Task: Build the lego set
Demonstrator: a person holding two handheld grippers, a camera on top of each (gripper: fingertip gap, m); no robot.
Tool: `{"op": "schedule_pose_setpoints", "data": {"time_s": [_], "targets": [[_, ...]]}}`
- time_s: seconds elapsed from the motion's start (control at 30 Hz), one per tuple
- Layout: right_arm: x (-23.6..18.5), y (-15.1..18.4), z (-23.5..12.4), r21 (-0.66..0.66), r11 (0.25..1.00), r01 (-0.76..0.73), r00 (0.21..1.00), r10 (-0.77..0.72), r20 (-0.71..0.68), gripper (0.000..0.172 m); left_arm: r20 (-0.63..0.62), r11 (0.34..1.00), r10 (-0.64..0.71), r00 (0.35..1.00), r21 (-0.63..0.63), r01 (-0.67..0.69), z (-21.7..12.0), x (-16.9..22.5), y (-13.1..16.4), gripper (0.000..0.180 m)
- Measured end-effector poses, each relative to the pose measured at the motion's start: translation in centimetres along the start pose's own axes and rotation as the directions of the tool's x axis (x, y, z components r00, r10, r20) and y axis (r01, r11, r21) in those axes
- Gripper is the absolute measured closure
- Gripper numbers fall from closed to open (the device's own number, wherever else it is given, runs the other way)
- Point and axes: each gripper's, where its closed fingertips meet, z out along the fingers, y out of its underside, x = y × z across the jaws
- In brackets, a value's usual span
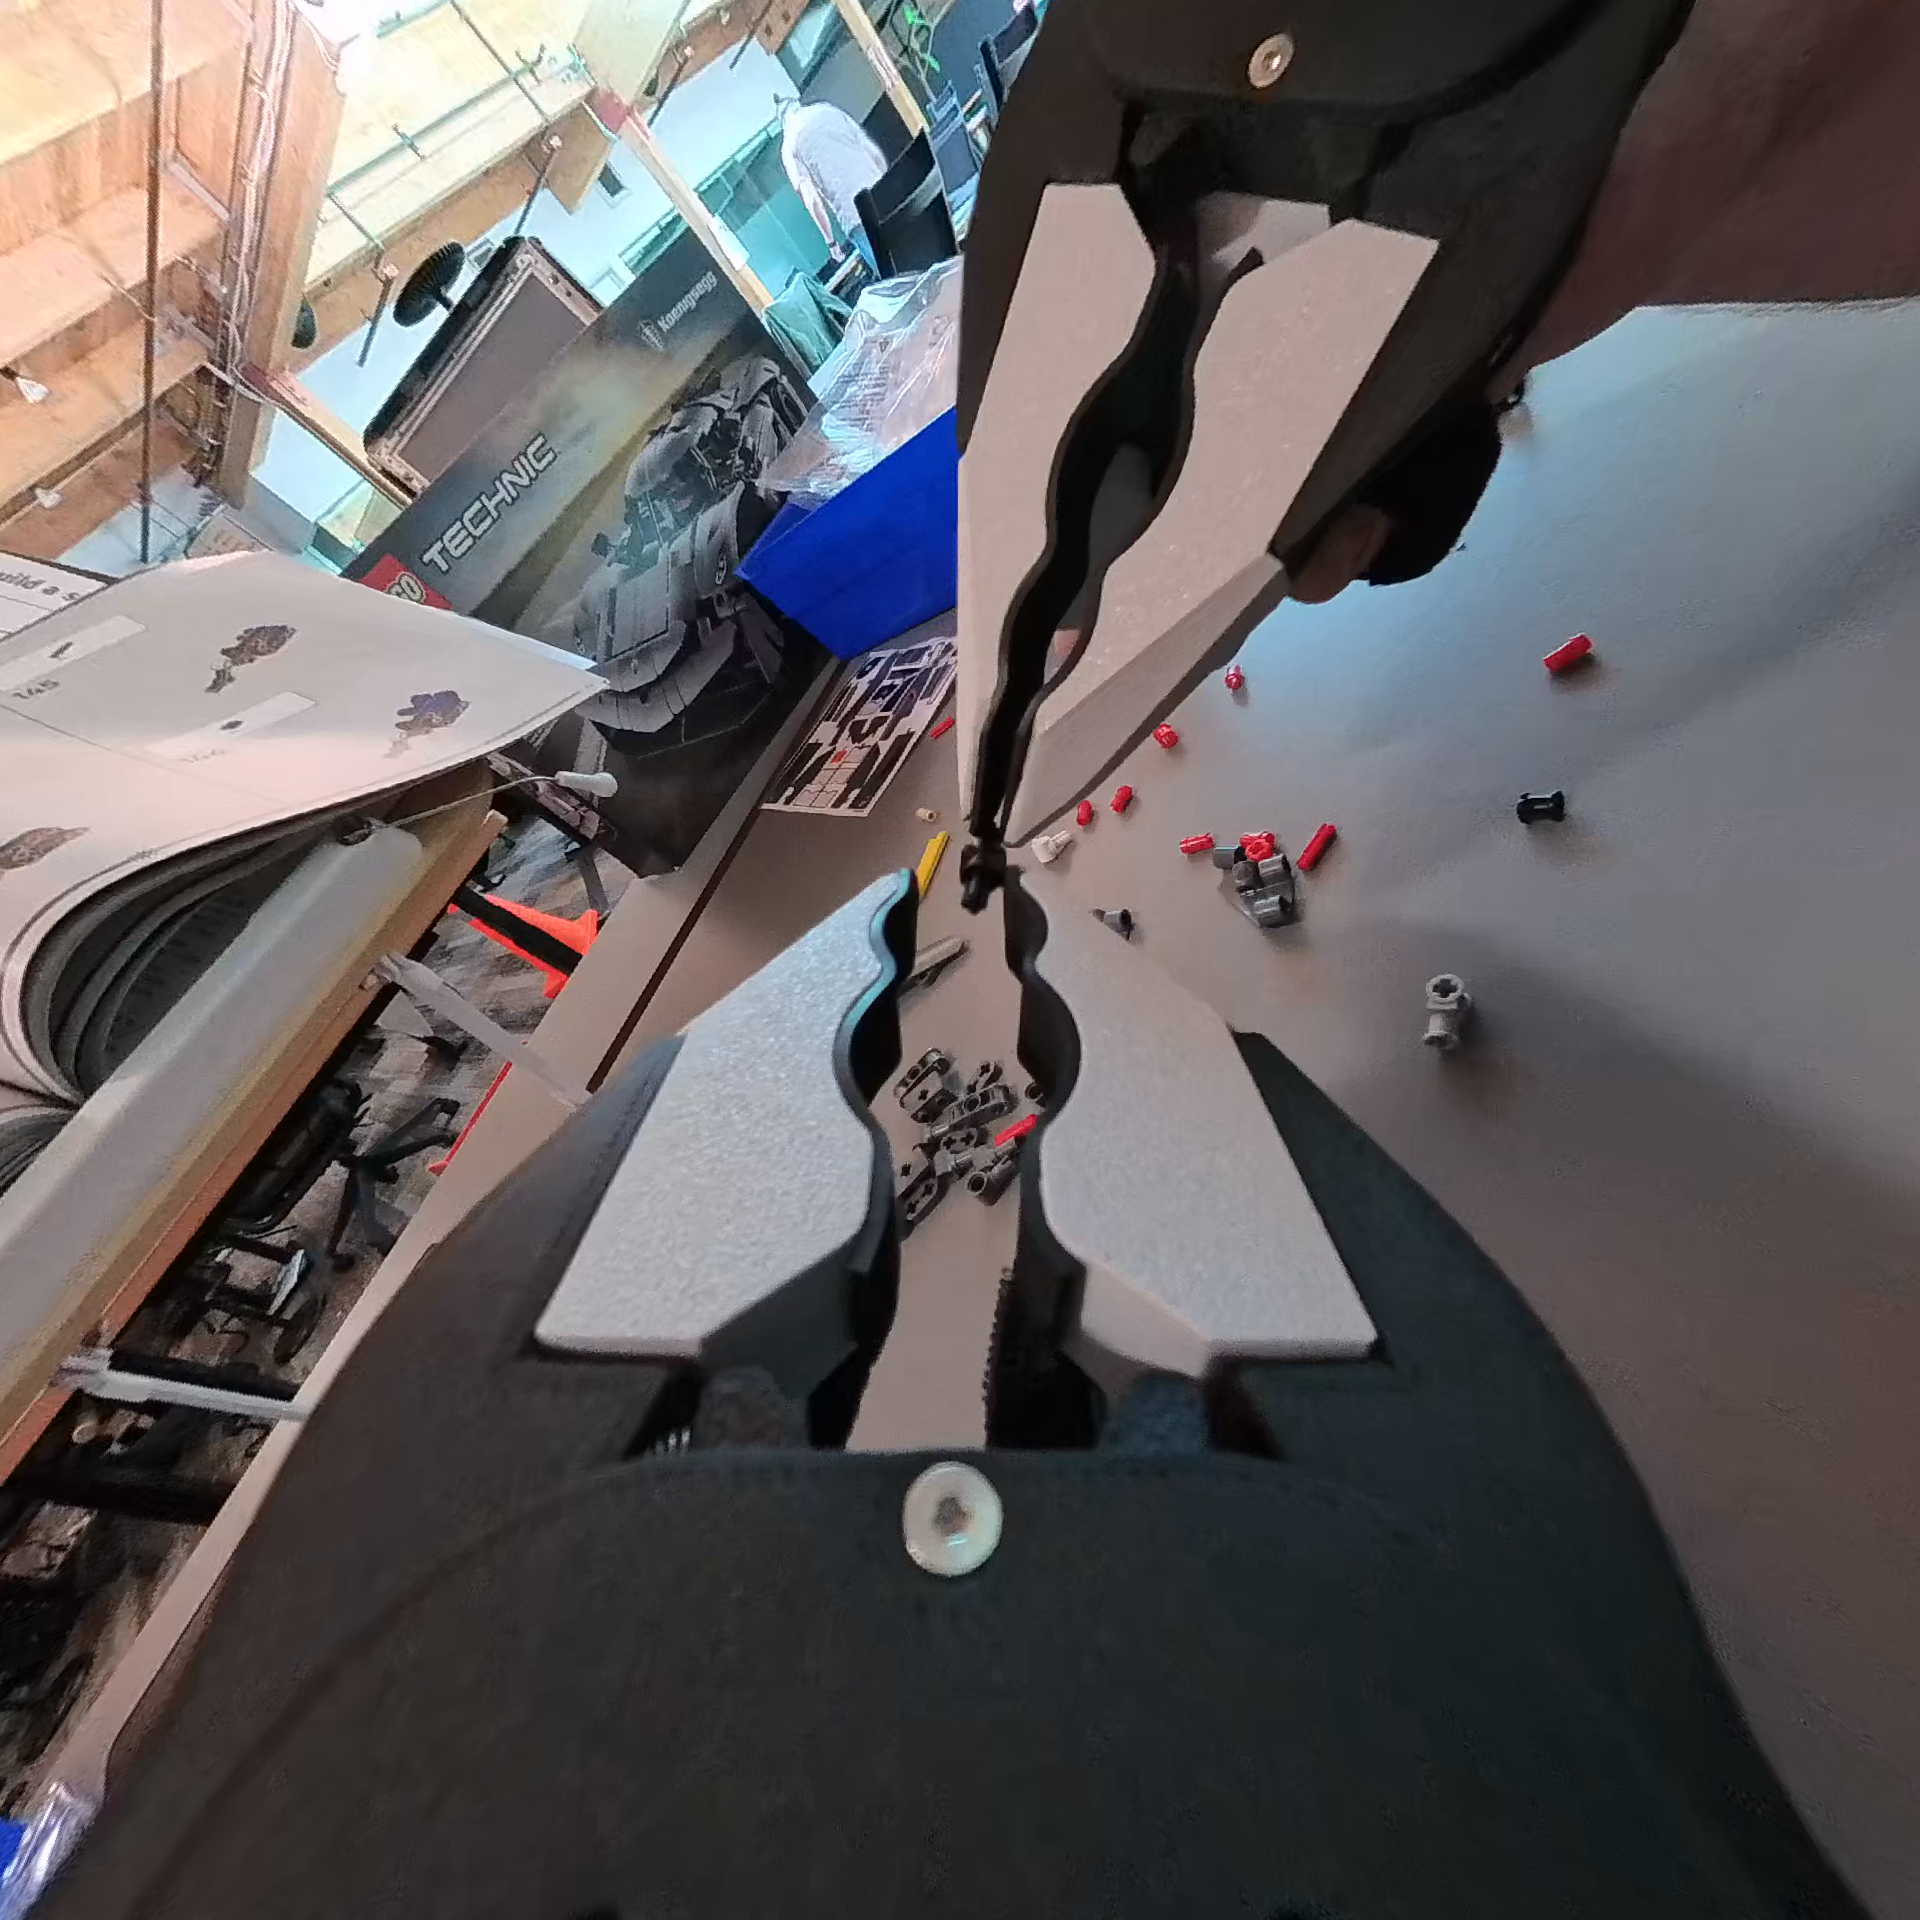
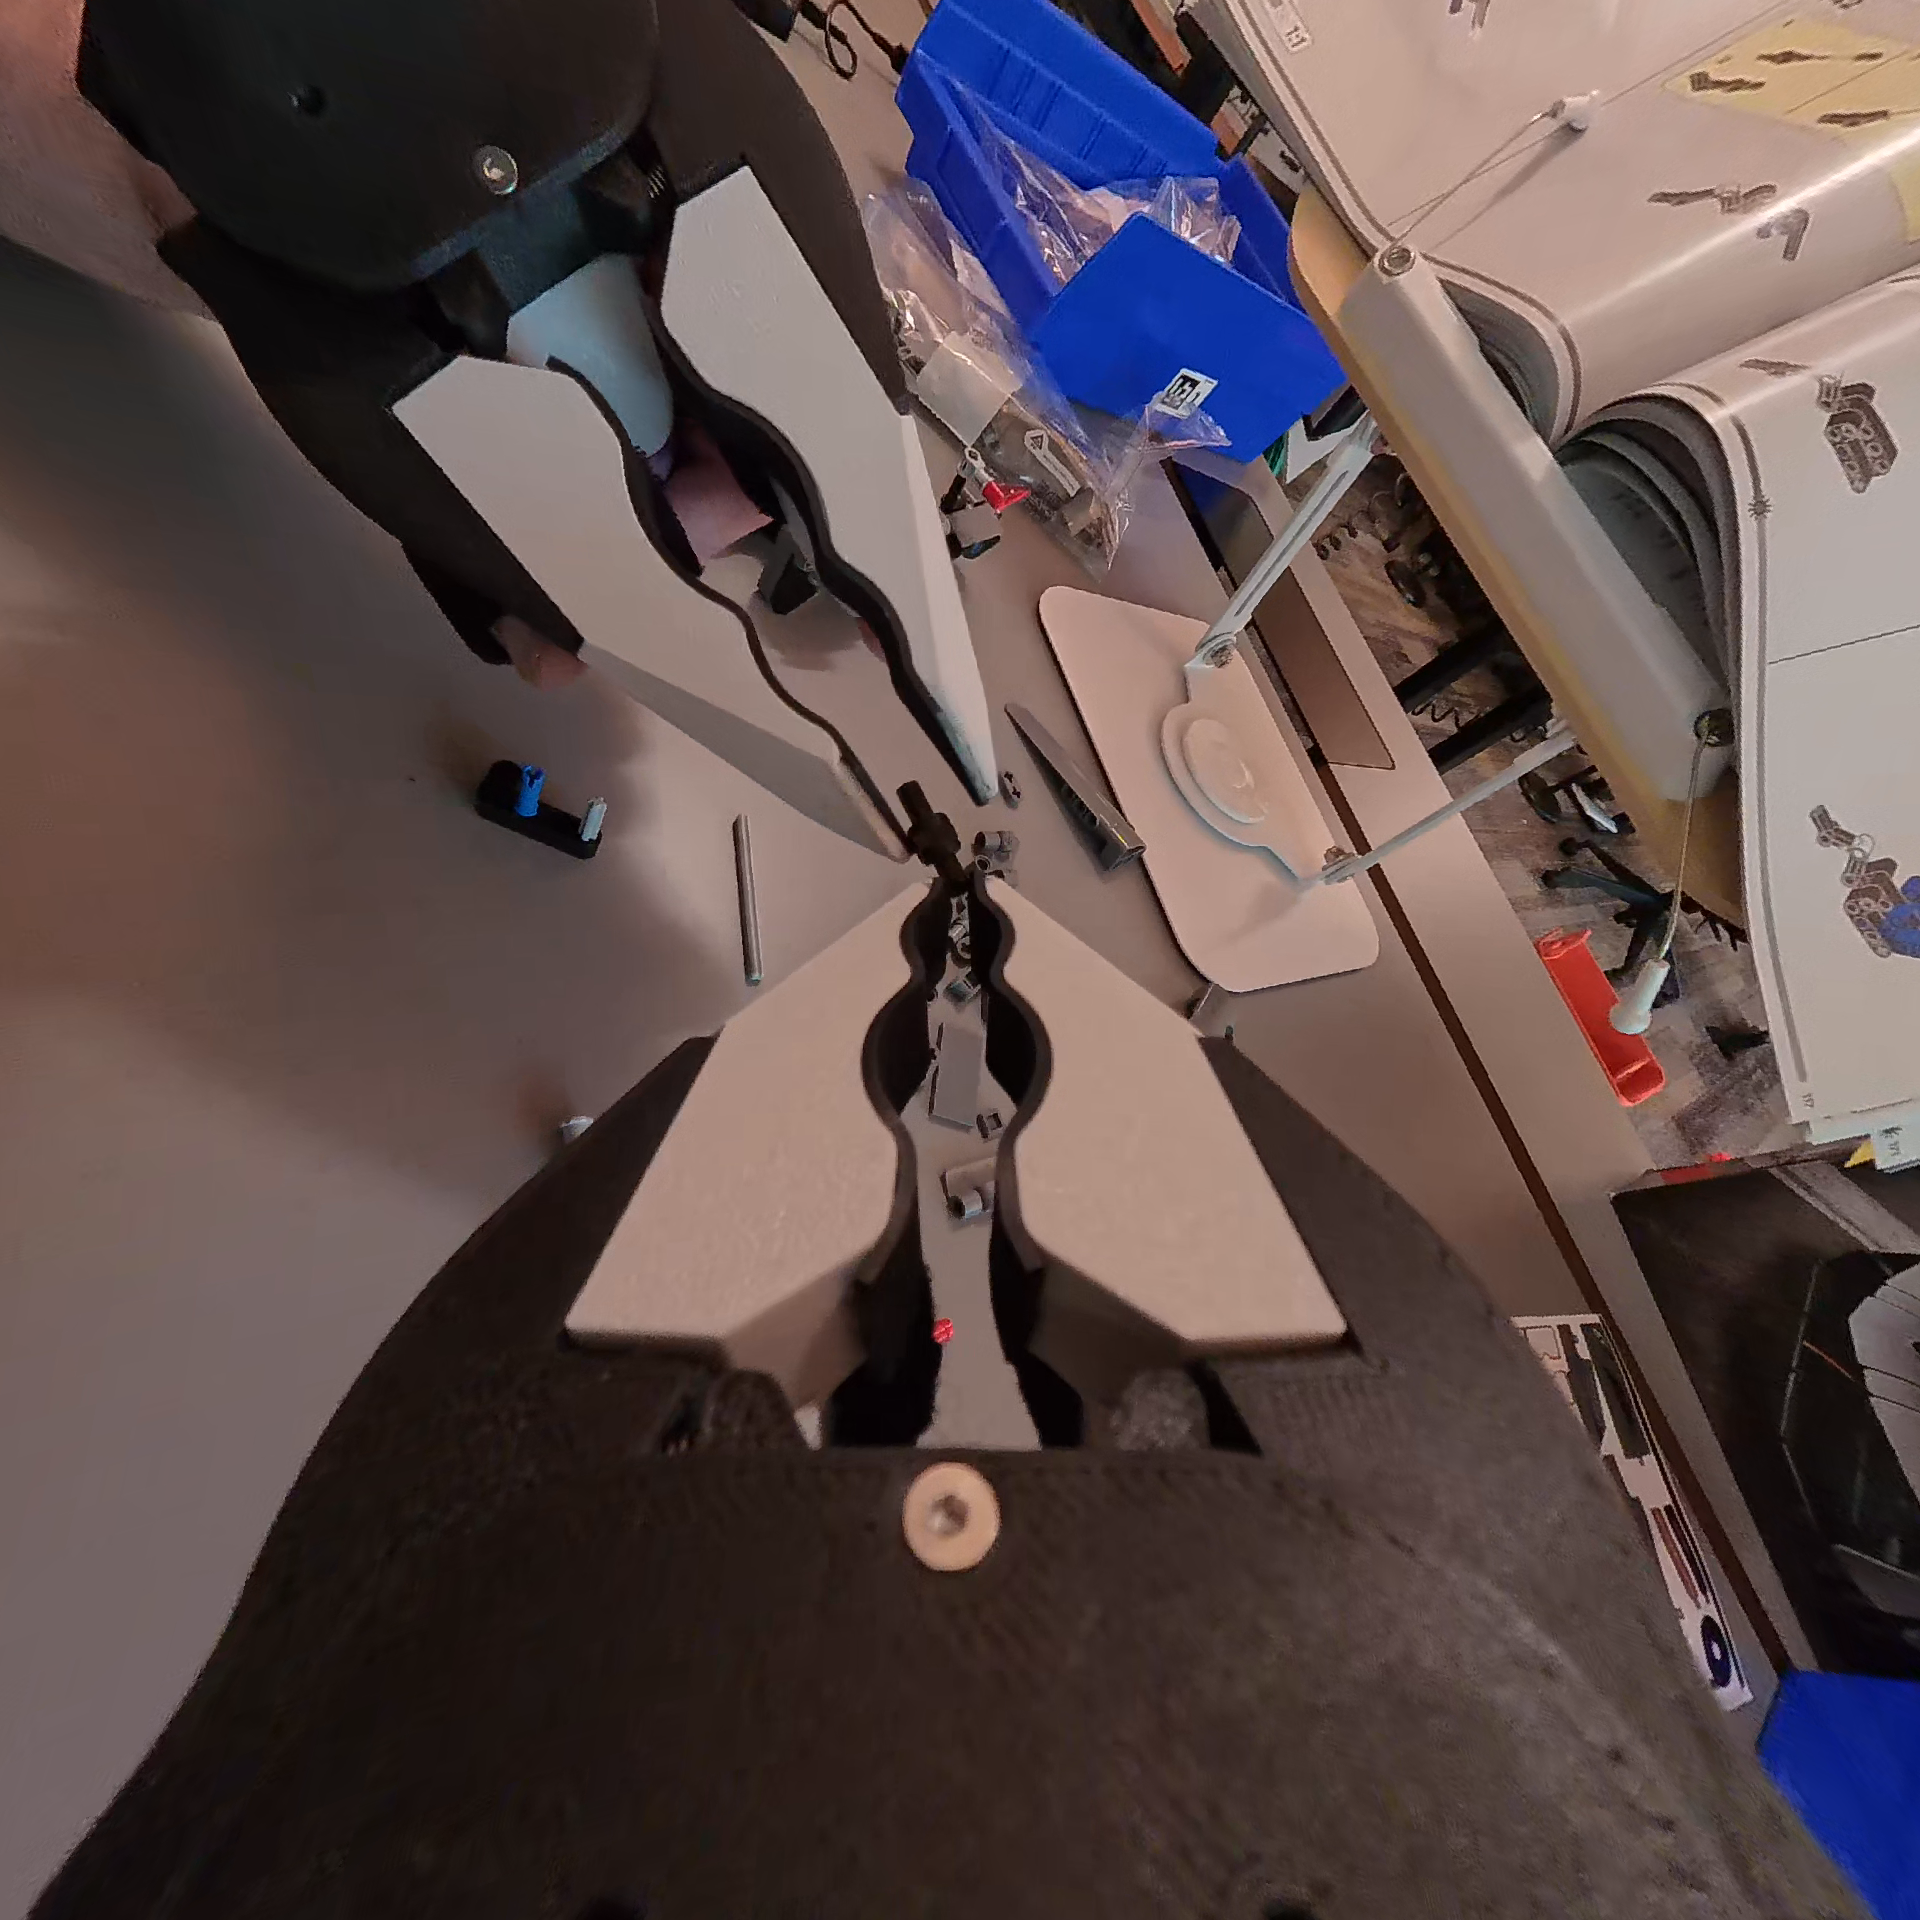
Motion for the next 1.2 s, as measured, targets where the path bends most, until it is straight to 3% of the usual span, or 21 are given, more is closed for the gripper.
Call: {"op": "schedule_pose_setpoints", "data": {"time_s": [0.43,0.5,0.6,0.7,0.8,1.2], "targets": [[-0.3,-0.1,0.1,0.012,1.000,-0.013,1.000,0.013,0.010,0.171,-0.017,0.997,0.074,0.997,0.009,-0.074,0.1,0.7,-0.1,0.175],[-0.3,0.2,0.0,-0.009,0.999,-0.034,0.999,0.034,0.016,0.155,-0.027,0.998,0.067,0.997,0.002,-0.067,0.0,0.7,0.0,0.175],[-0.9,1.6,-1.1,-0.059,0.996,-0.069,0.994,0.074,0.085,0.145,-0.029,0.996,0.088,0.996,-0.010,-0.088,-0.1,0.7,0.3,0.175],[-4.4,4.1,-3.0,-0.135,0.986,-0.099,0.944,0.136,0.301,0.151,-0.046,0.995,0.098,0.994,-0.019,-0.099,-0.1,0.9,0.5,0.175],[-6.8,7.2,-4.5,-0.230,0.971,-0.063,0.914,0.148,0.377,0.160,-0.063,0.993,0.114,0.991,-0.026,-0.116,0.1,1.3,0.6,0.175],[-7.8,11.0,-5.7,-0.339,0.940,-0.030,0.902,0.171,0.396,0.164,-0.082,0.993,0.108,0.991,-0.043,-0.112,0.6,1.7,1.3,0.175]]}}
